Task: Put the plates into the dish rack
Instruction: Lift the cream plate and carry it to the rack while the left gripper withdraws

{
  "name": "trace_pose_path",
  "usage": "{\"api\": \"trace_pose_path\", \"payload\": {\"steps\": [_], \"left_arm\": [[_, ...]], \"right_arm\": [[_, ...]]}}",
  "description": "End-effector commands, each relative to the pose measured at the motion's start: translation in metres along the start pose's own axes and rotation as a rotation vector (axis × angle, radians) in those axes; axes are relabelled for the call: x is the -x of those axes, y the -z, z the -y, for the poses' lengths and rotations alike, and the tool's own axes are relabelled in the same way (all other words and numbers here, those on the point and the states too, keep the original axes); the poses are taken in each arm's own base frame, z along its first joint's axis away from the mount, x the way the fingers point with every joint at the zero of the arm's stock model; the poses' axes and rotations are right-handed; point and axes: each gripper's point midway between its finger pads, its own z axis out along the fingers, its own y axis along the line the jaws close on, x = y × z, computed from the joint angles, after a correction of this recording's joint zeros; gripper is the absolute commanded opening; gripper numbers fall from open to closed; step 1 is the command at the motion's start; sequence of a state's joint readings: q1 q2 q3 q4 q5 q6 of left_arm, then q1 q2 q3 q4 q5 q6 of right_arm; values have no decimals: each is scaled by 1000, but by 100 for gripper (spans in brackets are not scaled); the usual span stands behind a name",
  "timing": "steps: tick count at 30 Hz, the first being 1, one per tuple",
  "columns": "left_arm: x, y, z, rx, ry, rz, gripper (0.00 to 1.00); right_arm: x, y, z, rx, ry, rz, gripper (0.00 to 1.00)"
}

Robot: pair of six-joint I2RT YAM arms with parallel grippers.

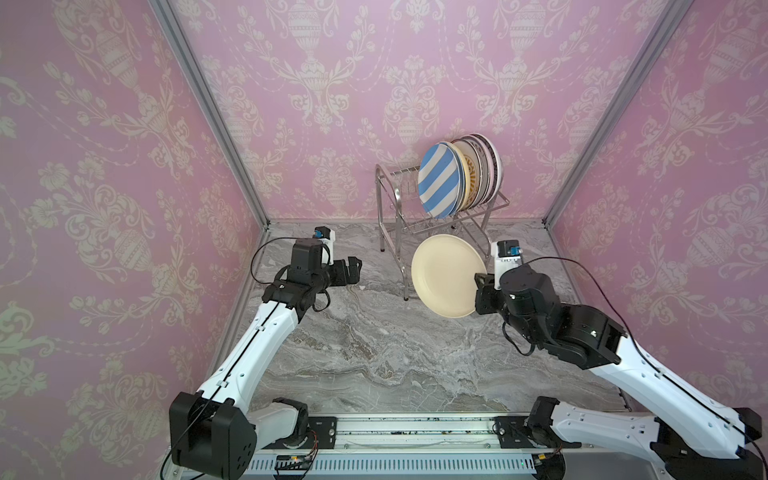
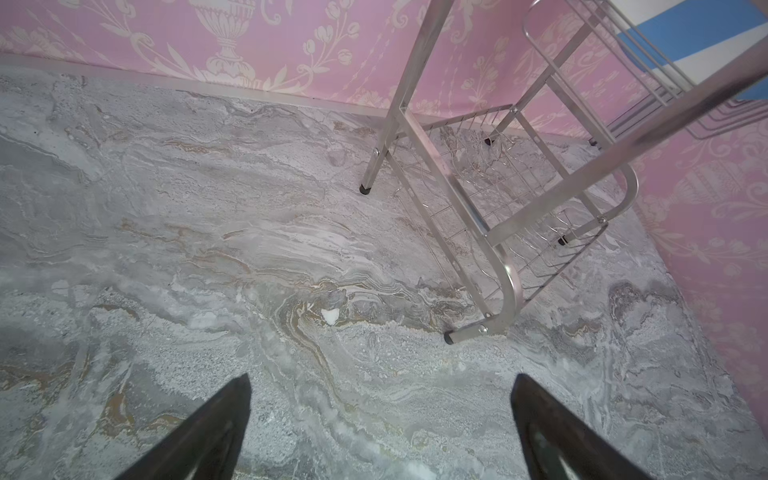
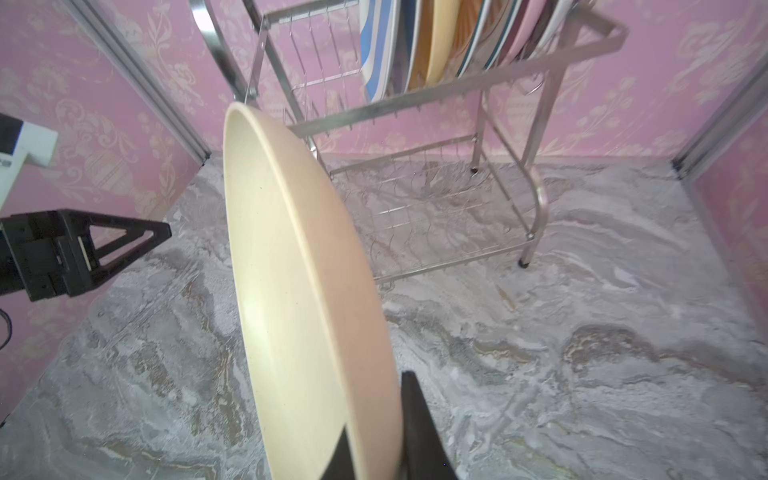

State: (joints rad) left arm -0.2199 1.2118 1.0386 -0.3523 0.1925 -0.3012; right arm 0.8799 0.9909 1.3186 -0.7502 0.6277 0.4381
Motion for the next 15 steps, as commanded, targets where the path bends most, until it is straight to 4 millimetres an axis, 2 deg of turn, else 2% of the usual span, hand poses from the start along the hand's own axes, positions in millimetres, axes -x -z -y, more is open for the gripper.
{"api": "trace_pose_path", "payload": {"steps": [1, 4, 6, 12, 15], "left_arm": [[-6, -2, 3, -24, -41, -23, 99], [-11, -1, 3, -23, -38, -44, 99], [-14, 1, 4, -32, -32, -47, 99], [-18, 10, 4, -34, -26, -37, 99], [-20, 13, 4, -34, -31, -52, 99]], "right_arm": [[28, 16, 34, -183, 186, 65, 0], [63, 25, 36, -229, 230, 153, 2], [85, 24, 30, -238, 242, 212, 2], [146, 4, 0, -277, 253, 364, 1], [167, -5, -9, -280, 218, 429, 0]]}}
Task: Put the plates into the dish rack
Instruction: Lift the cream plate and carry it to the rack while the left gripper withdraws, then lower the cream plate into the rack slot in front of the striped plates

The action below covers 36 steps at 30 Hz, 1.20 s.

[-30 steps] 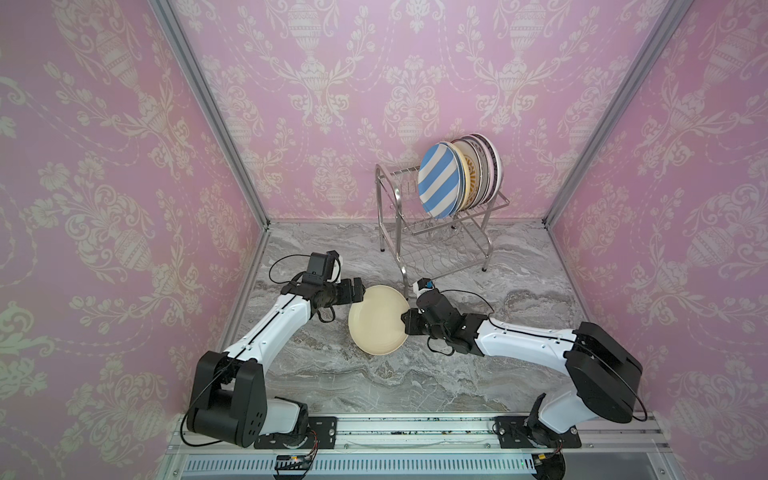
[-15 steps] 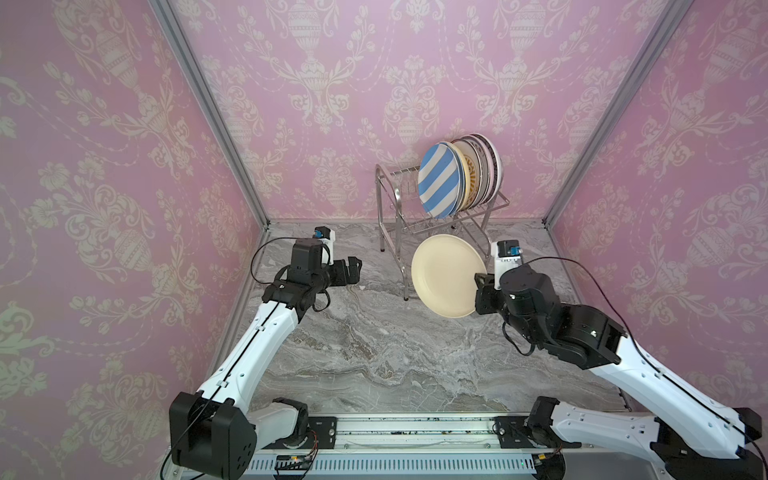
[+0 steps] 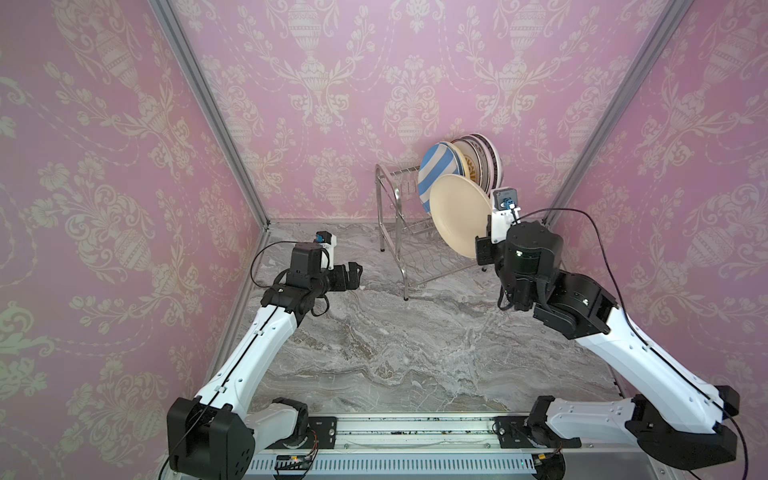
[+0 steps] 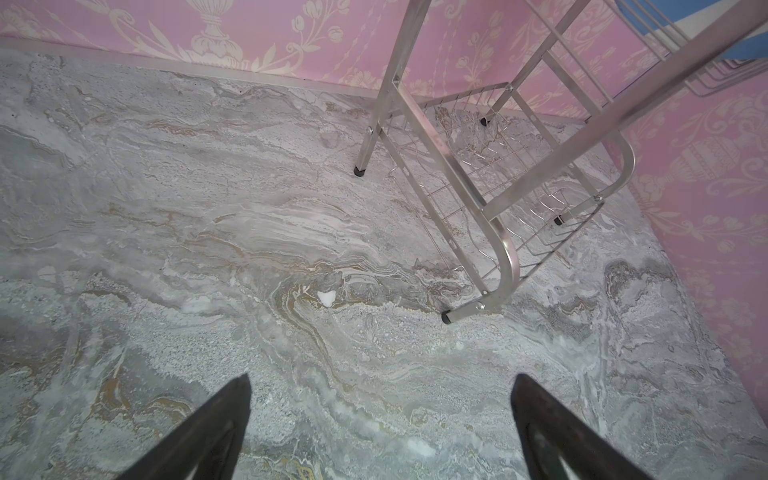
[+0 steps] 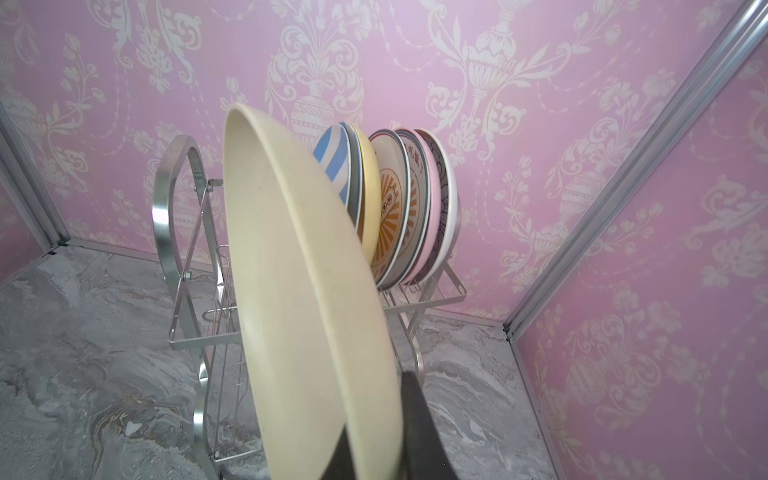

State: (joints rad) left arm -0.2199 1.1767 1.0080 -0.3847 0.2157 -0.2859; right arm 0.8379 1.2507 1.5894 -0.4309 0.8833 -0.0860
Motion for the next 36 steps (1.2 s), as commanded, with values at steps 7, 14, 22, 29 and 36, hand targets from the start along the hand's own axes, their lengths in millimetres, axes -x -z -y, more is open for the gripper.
{"api": "trace_pose_path", "payload": {"steps": [7, 14, 22, 29, 36], "left_arm": [[-12, 6, 7, -54, 12, -10, 99], [-18, 5, 7, -59, 14, -24, 99], [-22, 5, 7, -63, 21, -36, 99], [-21, 8, 2, -31, -3, -32, 99], [-26, 1, -1, -23, -10, -57, 99]], "right_arm": [[72, -40, -11, -52, -90, 165, 0], [68, -94, -26, -88, -78, 114, 0], [47, -147, -47, -55, -117, 60, 0], [32, -174, -57, -91, -80, 24, 0], [27, -179, -56, -126, -59, 19, 0]]}}
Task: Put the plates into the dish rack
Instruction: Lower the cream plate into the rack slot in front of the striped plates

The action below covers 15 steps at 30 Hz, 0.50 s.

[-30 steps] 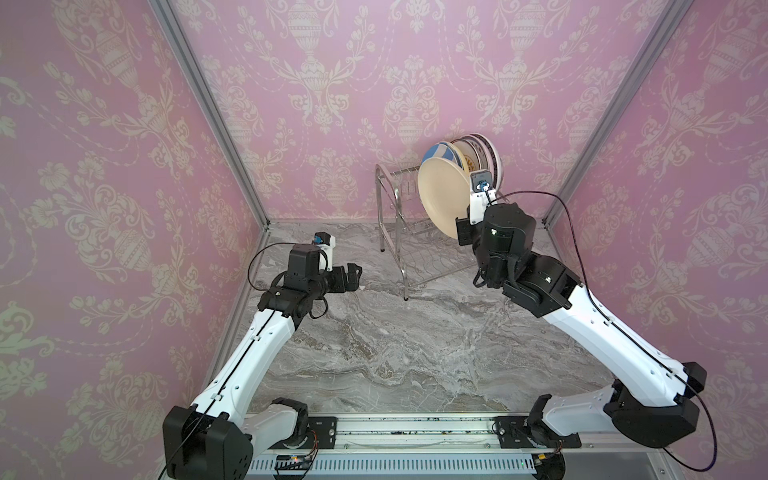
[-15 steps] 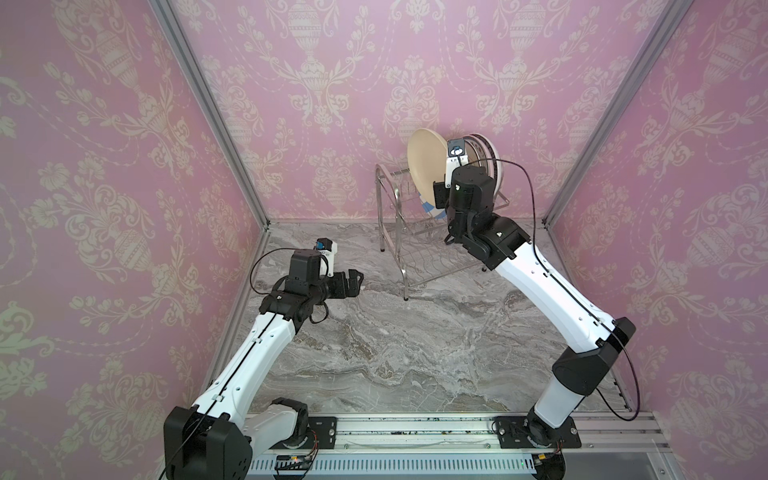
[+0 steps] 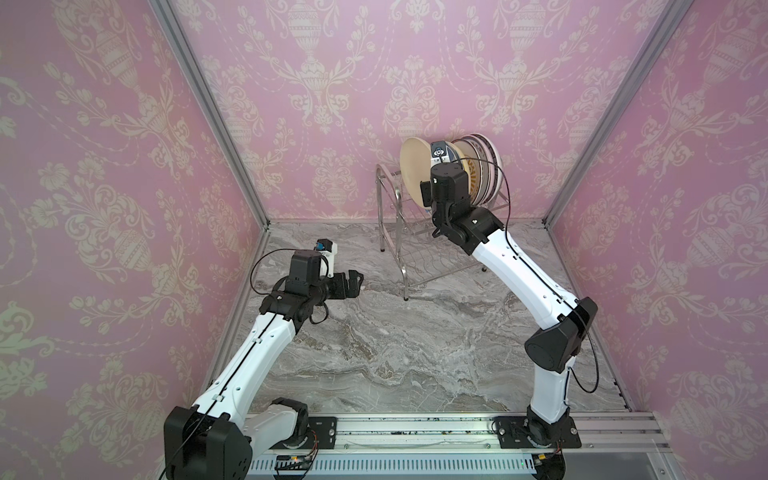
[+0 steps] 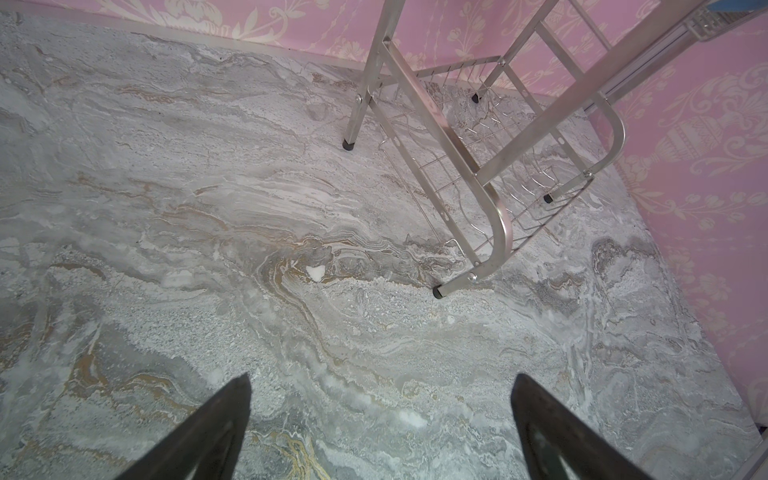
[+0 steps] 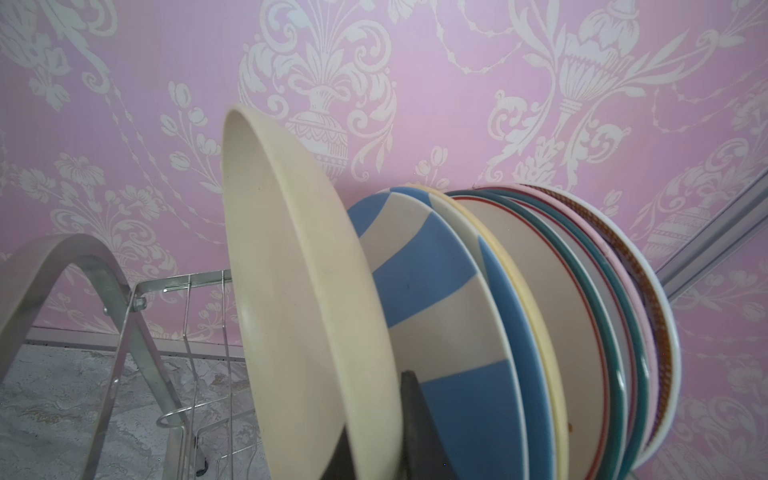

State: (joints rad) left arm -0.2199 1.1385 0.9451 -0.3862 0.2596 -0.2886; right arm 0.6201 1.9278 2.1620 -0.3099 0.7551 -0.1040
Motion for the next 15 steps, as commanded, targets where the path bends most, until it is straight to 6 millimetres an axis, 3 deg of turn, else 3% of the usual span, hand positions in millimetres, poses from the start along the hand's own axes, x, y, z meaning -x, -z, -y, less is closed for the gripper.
{"api": "trace_pose_path", "payload": {"steps": [1, 9, 15], "left_arm": [[-5, -1, -4, 17, -20, -21, 99], [-6, -4, -4, 15, -25, -29, 99], [-6, -4, -4, 13, -22, -23, 99]], "right_arm": [[17, 3, 13, -46, -40, 41, 0], [34, 17, 25, -37, -85, 81, 0], [26, 14, 23, -51, -70, 57, 0]]}}
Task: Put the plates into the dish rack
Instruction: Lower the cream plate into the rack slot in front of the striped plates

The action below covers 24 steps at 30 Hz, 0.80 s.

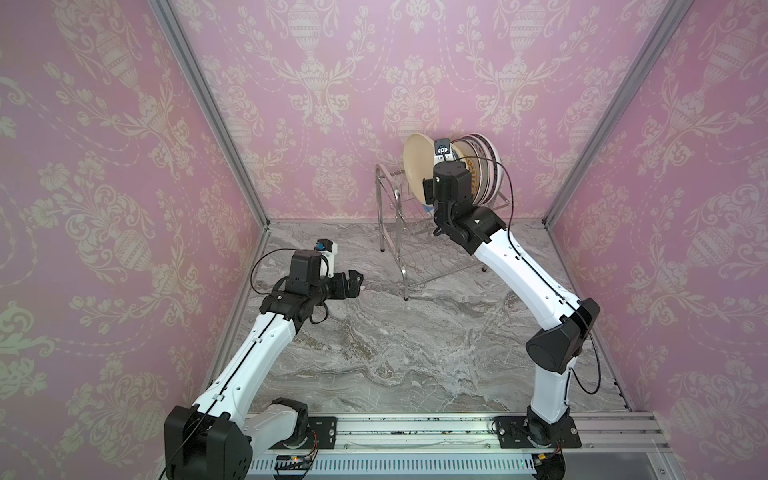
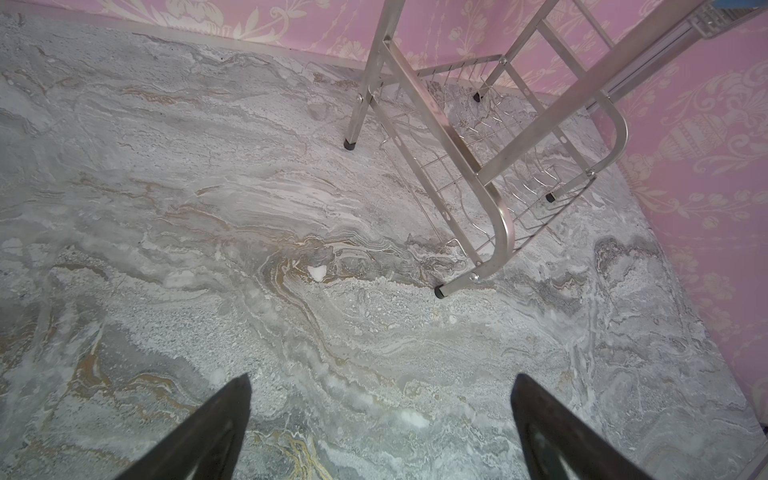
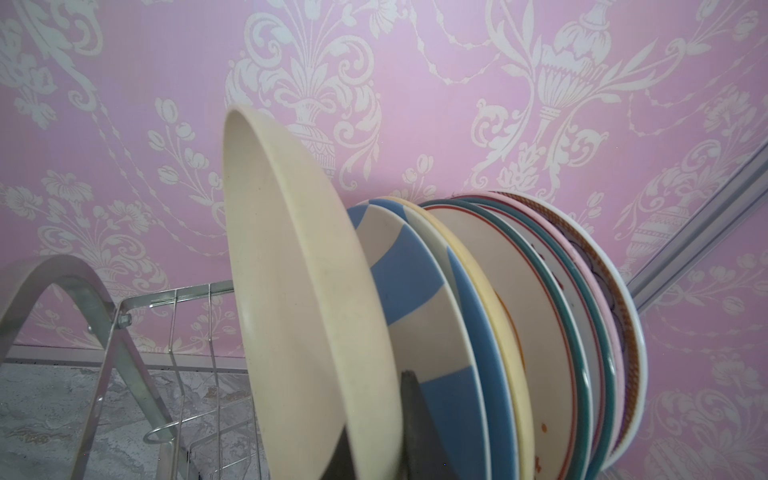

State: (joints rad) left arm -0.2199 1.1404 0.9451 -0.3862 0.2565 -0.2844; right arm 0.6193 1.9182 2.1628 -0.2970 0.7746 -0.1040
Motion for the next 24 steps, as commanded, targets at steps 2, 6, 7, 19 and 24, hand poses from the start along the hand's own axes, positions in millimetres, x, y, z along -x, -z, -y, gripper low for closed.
{"api": "trace_pose_path", "payload": {"steps": [2, 6, 7, 19, 24], "left_arm": [[-7, -3, -4, 10, -14, -24, 99], [-8, -3, -4, 9, -13, -26, 99], [-8, -3, -4, 10, -13, -27, 99], [-9, -5, -5, 11, -14, -31, 99], [-9, -4, -5, 12, -16, -29, 99]], "right_arm": [[16, 9, 15, -34, -52, 34, 0], [12, 7, 13, -40, -51, 25, 0], [11, 6, 13, -44, -49, 24, 0], [1, 2, 11, -58, -32, -1, 0], [-7, -1, 1, -26, -48, -19, 0]]}}
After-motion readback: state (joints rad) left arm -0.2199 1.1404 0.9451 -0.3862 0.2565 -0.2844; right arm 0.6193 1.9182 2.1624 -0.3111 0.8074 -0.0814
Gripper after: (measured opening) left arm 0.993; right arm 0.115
